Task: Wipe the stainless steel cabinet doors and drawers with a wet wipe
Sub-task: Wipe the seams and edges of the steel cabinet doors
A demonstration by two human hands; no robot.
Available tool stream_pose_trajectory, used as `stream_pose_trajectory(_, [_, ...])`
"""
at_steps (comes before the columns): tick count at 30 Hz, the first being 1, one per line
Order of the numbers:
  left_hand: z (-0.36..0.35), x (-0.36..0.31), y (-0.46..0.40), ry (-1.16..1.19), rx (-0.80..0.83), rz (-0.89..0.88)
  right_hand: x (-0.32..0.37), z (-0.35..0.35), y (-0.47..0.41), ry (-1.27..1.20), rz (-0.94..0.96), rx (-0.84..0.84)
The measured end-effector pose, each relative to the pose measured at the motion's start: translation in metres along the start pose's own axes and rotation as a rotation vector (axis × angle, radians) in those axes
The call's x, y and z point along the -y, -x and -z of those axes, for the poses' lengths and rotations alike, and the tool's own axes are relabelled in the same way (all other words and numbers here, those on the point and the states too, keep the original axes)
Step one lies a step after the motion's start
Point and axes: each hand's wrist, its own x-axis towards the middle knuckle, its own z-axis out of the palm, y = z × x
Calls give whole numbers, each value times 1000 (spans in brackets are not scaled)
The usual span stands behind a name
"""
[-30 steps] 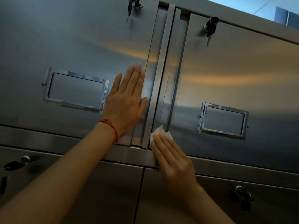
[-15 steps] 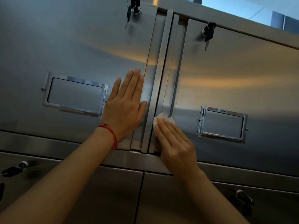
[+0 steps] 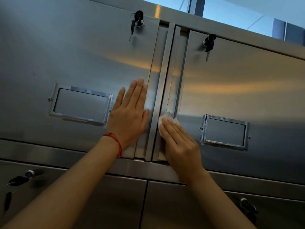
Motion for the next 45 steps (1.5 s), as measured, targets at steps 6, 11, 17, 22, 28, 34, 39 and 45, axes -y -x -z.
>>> stream_pose_trajectory(6, [3,-1,-1,24,-10,2,-1,6,-3,-18,-21,-83])
stream_pose_trajectory(11, [7,-3,-2,50,5,3,-1,11,-10,-10,-36,-158])
stream_pose_trajectory(17, [10,6,-4,44,-26,-57,4,11,-27,-8,-31,-195])
stream_pose_trajectory(22, [11,23,2,13,-42,-30,11,1,-37,7,-32,-181])
stream_pose_trajectory(28, [8,33,6,-8,-49,-50,12,-7,-39,64,-19,-139])
stream_pose_trajectory(34, [4,36,8,-14,-68,-50,5,-9,-48,69,-37,-121])
stream_pose_trajectory(39, [4,35,7,-14,-84,-50,6,-12,-40,57,-9,-134])
stream_pose_trajectory(45, [5,35,8,-18,-75,-50,-3,-9,-42,75,45,-115])
